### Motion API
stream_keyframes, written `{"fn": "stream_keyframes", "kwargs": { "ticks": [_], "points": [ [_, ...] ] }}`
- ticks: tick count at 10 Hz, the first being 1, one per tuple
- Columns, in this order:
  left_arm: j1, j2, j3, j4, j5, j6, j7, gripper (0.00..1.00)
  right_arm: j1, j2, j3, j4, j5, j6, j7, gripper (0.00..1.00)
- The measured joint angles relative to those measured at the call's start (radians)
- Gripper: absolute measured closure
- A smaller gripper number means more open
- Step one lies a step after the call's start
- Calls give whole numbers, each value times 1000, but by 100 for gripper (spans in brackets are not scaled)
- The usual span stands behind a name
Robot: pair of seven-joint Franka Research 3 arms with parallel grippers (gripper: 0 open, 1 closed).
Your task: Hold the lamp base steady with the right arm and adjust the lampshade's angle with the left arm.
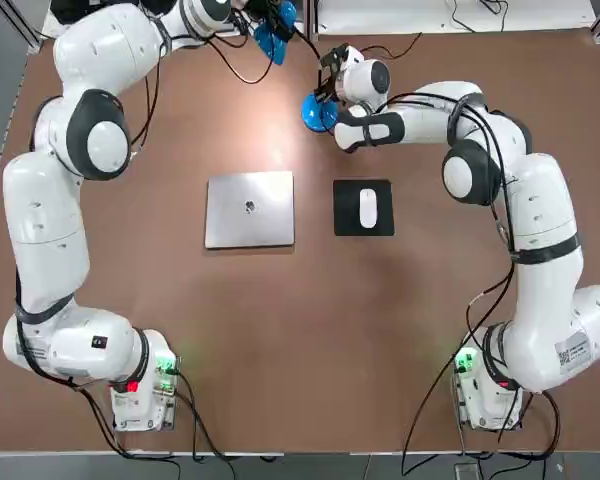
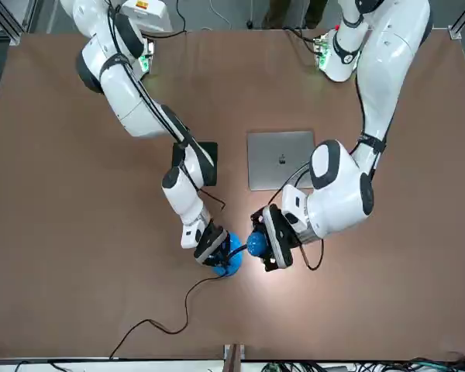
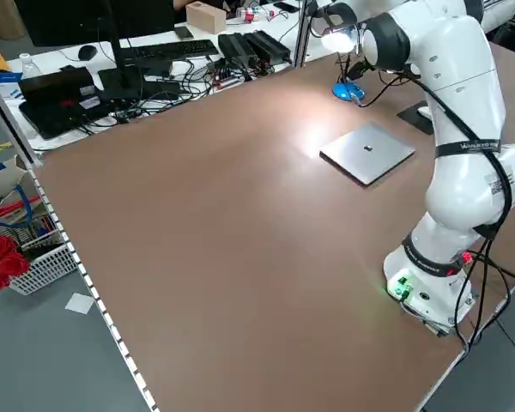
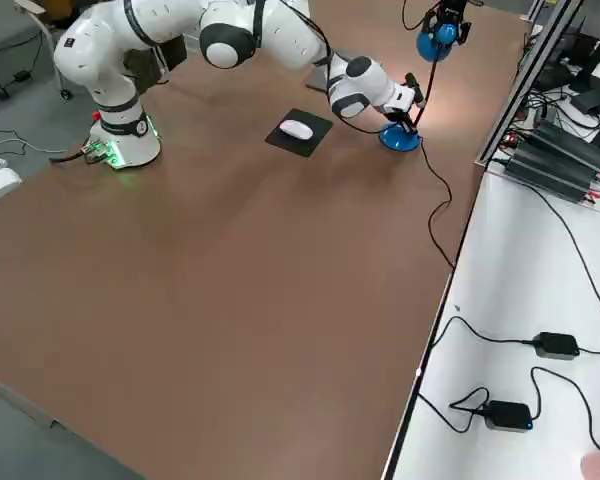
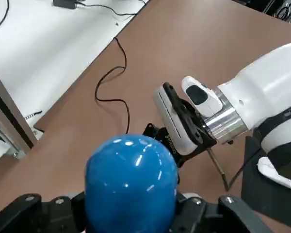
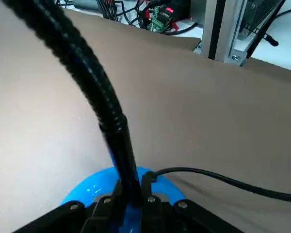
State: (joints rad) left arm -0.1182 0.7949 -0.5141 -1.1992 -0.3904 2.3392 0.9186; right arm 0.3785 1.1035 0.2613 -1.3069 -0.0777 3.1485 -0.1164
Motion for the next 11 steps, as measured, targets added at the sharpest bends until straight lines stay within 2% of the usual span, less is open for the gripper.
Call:
{"fn": "stream_keyframes", "kwargs": {
  "ticks": [4,9,11],
  "points": [
    [3,0,-1,9,0,-29,-189,53,2,0,-1,0,0,2,0,85],
    [2,0,-1,10,0,-32,-299,61,3,0,-3,0,-1,4,0,85],
    [2,0,-1,10,0,-32,-352,62,4,0,-3,0,-1,4,0,85]
  ]
}}
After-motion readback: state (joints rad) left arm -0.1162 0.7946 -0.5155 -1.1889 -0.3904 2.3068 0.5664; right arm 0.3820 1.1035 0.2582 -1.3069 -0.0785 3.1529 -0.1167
